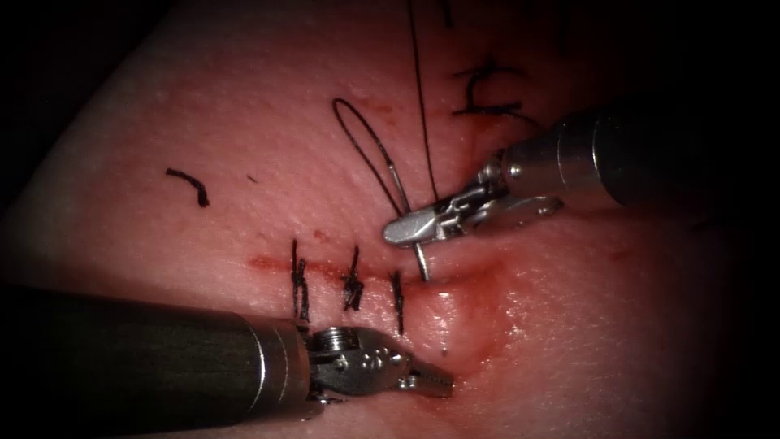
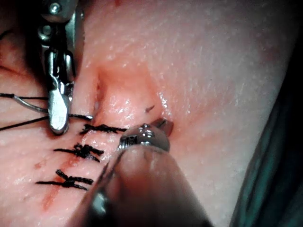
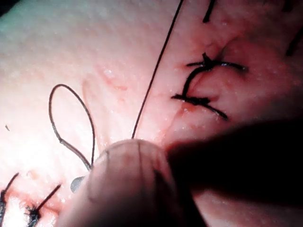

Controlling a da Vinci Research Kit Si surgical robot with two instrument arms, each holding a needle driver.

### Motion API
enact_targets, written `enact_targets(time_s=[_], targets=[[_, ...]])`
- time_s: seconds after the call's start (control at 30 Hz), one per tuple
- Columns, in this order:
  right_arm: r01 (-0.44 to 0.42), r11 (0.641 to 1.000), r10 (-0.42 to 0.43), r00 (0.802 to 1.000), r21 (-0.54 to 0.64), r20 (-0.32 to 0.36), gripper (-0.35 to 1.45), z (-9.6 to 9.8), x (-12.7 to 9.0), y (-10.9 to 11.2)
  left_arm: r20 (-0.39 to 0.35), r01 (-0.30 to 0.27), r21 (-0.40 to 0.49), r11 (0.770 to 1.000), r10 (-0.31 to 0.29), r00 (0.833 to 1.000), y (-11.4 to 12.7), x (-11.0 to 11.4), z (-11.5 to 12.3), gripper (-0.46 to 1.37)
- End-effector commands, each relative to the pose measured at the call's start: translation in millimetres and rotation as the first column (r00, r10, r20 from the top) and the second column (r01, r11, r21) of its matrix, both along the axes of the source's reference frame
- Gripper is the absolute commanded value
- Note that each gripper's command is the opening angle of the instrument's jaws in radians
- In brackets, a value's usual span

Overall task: Wound Closure
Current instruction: Insert the needle through the bottom of the skin with the right

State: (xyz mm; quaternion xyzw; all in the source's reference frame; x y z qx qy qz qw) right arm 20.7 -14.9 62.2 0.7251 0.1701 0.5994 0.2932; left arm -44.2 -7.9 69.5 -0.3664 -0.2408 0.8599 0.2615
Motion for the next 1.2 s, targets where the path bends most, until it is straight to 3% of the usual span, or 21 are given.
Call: enact_targets(time_s=[0.03,0.5,0.7,1.2], targets=[[0.009,1.000,-0.009,1.000,0.005,0.003,-0.35,0.0,0.0,-0.2,0.002,-0.001,0.003,1.000,0.001,1.000,0.0,0.0,0.0,-0.35],[0.084,0.996,-0.085,0.996,0.010,0.022,-0.35,-3.6,-0.5,-4.9,0.006,0.000,0.005,1.000,0.000,1.000,0.3,0.2,-0.2,-0.35],[0.086,0.996,-0.085,0.995,-0.005,0.052,-0.35,-4.0,-1.2,-4.7,0.008,0.002,0.005,1.000,-0.002,1.000,0.3,0.2,-0.2,-0.35],[0.148,0.987,-0.143,0.987,-0.068,0.073,-0.35,-6.5,-2.7,-7.4,0.011,0.003,0.005,1.000,-0.003,1.000,0.5,0.4,-0.2,-0.35]])
